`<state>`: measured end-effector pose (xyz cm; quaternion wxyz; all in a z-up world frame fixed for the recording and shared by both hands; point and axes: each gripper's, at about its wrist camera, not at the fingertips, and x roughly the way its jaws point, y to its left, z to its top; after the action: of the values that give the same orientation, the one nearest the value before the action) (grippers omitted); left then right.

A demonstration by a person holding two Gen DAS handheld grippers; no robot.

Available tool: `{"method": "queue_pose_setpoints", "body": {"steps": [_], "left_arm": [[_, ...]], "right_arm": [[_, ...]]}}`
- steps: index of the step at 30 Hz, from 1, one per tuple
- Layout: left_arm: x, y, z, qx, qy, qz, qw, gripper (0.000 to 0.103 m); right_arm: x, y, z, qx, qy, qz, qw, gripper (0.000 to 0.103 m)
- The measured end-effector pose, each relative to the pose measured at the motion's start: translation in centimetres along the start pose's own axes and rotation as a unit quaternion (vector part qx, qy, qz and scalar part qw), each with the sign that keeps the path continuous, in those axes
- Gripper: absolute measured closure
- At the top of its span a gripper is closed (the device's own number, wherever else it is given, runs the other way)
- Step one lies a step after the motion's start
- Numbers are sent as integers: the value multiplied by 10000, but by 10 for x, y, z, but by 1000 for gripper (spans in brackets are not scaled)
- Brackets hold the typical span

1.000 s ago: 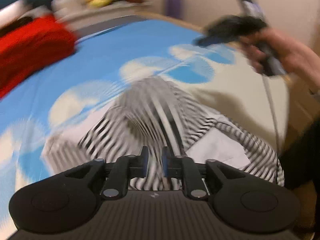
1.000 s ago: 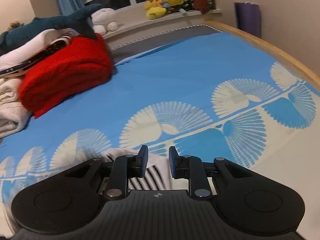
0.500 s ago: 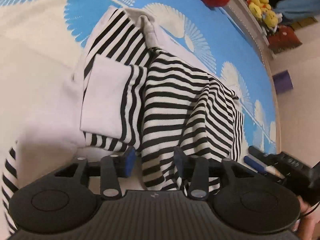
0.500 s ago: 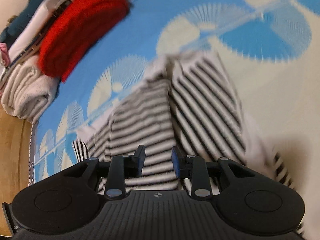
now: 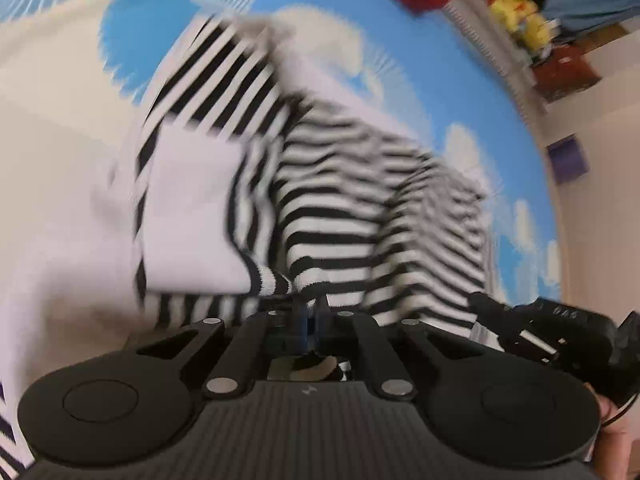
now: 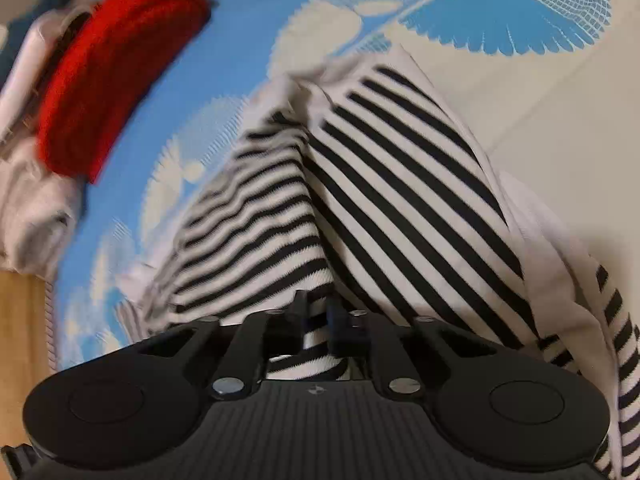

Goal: Fold small clothes
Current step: 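Fold the hood toward the hem with the left gripper while the right gripper grasps the body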

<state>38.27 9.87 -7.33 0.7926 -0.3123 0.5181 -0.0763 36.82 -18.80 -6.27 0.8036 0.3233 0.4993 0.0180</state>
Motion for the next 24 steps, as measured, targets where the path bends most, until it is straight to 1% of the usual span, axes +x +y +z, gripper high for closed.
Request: {"method": "queue_pose_setpoints", "body": {"steps": [1, 3, 4, 5, 6, 8, 9, 10, 11, 12, 13, 14, 15, 16, 17, 18, 19, 21, 22, 24], "left_arm": [[-9, -4, 4, 32, -147, -130, 9998, 101], [-28, -12, 11, 212, -598, -419, 9971, 101], [-39, -16, 13, 332, -883, -483, 9944, 102], [-48, -17, 15, 383, -1127, -512, 9916, 102], [-58, -15, 17, 396, -1362, -553, 9883, 102], [-71, -6, 21, 213, -1599, -634, 9849, 102], [-72, 0, 22, 65, -1579, -610, 9856, 102], [-69, 7, 24, -70, -1381, -515, 9891, 102], [-58, 13, 26, -163, -913, -306, 9952, 100], [-44, 19, 25, -199, -366, -28, 9991, 99], [-28, 26, 20, -190, 252, 341, 9989, 97], [-18, 31, 17, -166, 568, 537, 9968, 97], [-13, 37, 14, -209, 658, 625, 9957, 96], [-12, 40, 13, -290, 629, 657, 9954, 88], [-14, 40, 15, -333, 563, 662, 9957, 73], [-17, 39, 15, -335, 436, 599, 9967, 64], [-20, 37, 16, -328, 297, 502, 9978, 53], [-21, 33, 15, -353, 206, 383, 9984, 52], [-20, 32, 15, -385, 172, 349, 9985, 52], [-16, 32, 14, -398, 87, 406, 9983, 52]], "right_arm": [[-6, 3, 1, -14, -111, 138, 9998, 101], [-28, 10, 5, -99, -425, 567, 9974, 102], [-43, 13, 6, -190, -644, 813, 9944, 102], [-57, 14, 6, -266, -896, 970, 9909, 102], [-71, 13, 6, -313, -1135, 1066, 9873, 102], [-89, 2, 8, -179, -1304, 1166, 9844, 102], [-93, -6, 8, -56, -1290, 1153, 9849, 102], [-94, -15, 7, 38, -1194, 989, 9879, 102], [-90, -21, 6, 42, -1043, 741, 9918, 102], [-83, -29, 4, 37, -786, 457, 9959, 102], [-72, -35, 2, 65, -472, 198, 9987, 102], [-59, -42, 1, 123, -113, -59, 9998, 102], [-47, -49, -1, 223, 175, -237, 9993, 98], [-41, -54, -1, 329, 298, -395, 9982, 97], [-39, -56, 0, 373, 295, -489, 9977, 97], [-39, -56, 2, 356, 231, -500, 9978, 94], [-40, -54, 4, 333, 144, -478, 9982, 90], [-43, -49, 10, 269, -37, -349, 9990, 58], [-41, -48, 8, 185, -61, -322, 9993, 52], [-35, -42, 8, 24, -7, -243, 9997, 52]]}}
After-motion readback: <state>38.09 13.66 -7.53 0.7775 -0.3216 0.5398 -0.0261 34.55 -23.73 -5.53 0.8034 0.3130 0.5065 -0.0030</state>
